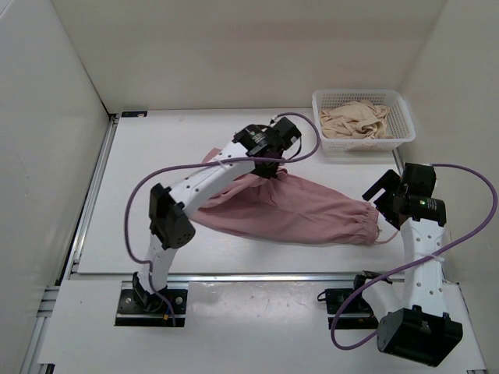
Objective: Fold and stack the trousers
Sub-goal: Fold the trousers
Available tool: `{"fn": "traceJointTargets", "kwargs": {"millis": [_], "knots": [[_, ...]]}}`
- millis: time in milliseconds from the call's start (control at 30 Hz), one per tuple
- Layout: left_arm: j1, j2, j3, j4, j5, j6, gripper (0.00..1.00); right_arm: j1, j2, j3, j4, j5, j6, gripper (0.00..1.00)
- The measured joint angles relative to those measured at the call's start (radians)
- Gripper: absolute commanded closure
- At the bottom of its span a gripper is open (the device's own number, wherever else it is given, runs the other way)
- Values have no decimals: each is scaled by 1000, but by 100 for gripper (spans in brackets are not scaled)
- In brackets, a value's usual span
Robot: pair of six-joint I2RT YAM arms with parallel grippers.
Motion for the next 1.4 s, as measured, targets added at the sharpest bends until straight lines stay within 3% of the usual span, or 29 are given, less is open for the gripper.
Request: {"fn": "traceJointTargets", "kwargs": {"millis": [200, 233, 267, 300, 333, 367, 500, 567, 633, 700, 867, 967, 1233, 1300, 1333, 1400], "knots": [[-34, -142, -141, 16, 3, -37, 90, 0, 0, 0, 0, -3, 0, 8], [-48, -143, -177, 23, 10, -45, 85, 0, 0, 0, 0, -3, 0, 8], [-63, -142, -219, 37, 22, -51, 69, 0, 0, 0, 0, -3, 0, 8], [-77, -137, -266, 47, 41, -54, 25, 0, 0, 0, 0, -3, 0, 8], [-87, -129, -300, 48, 60, -54, 7, 0, 0, 0, 0, -3, 0, 8], [-98, -114, -328, 47, 79, -65, 0, 0, 0, 0, 0, -3, 0, 8], [-116, -45, -330, -8, 100, -74, 1, 0, 0, 0, 0, -3, 0, 8], [-100, -40, -275, -42, 92, -70, 11, 0, 0, 0, 0, -3, 0, 8], [-55, -53, -200, -50, 93, -60, 11, 0, 0, 0, 0, -3, 0, 8], [36, -103, -172, -10, 101, -36, 1, 0, 0, 0, 0, -3, 0, 8], [422, -284, -335, 159, 204, 11, 0, 0, 0, 0, 0, -24, 5, 8], [615, -283, -422, 216, 248, 26, 0, 0, 0, 3, 0, -39, 6, 8], [694, -129, -601, 294, 432, 91, 7, 0, 13, 29, 6, -71, 8, 8], [694, -85, -603, 301, 459, 106, 13, 0, 18, 29, 5, -76, 8, 8], [694, -68, -604, 308, 464, 110, 30, 0, 19, 29, 5, -77, 8, 8], [695, -39, -605, 320, 468, 112, 44, 0, 19, 29, 5, -80, 8, 8]]}}
